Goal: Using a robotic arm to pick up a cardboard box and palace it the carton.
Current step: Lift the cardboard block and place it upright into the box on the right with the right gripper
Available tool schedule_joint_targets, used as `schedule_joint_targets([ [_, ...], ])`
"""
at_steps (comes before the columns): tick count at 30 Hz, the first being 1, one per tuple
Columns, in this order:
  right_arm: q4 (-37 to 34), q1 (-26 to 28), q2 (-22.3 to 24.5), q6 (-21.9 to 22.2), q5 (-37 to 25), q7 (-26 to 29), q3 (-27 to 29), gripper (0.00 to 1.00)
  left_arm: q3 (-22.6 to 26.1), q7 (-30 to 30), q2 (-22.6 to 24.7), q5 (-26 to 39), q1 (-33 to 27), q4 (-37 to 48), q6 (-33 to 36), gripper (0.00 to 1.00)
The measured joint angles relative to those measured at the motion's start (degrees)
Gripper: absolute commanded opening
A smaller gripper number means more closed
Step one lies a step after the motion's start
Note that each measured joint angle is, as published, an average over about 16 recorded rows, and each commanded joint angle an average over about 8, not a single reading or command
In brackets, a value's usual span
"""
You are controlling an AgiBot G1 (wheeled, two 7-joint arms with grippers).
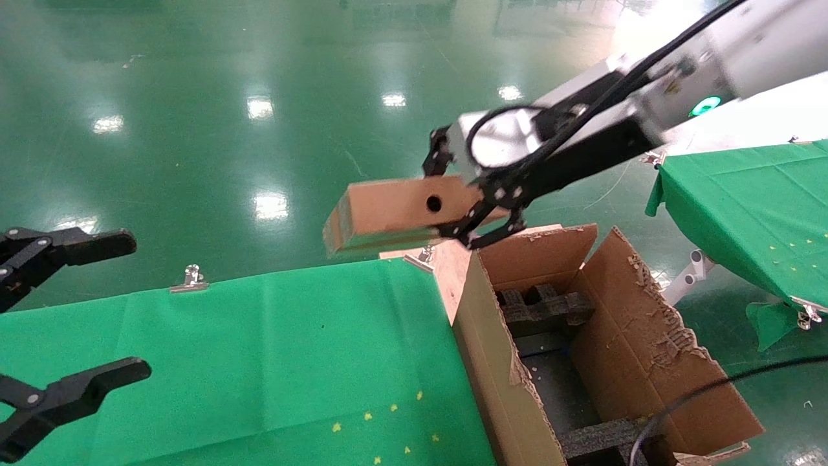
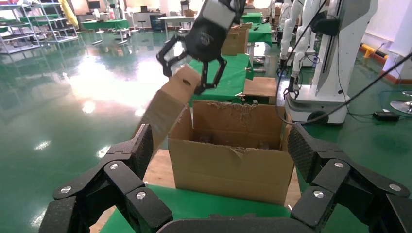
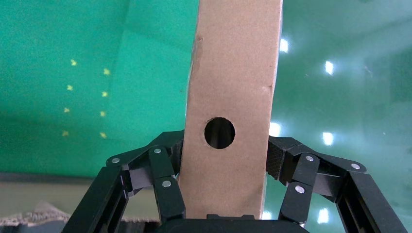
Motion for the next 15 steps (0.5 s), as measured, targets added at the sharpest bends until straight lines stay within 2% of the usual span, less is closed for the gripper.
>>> schedule_joint_targets([
  [8,-5.1,5.0,3.8,0.2,3.7,-2.2,-6.3,0.00,0.0,0.0,0.0,0.0,0.0,0.0,0.0,1.00],
  [15,-8.4,7.7,9.9,0.4,4.9,-3.2,-10.5,0.00,0.0,0.0,0.0,0.0,0.0,0.0,0.0,1.00],
])
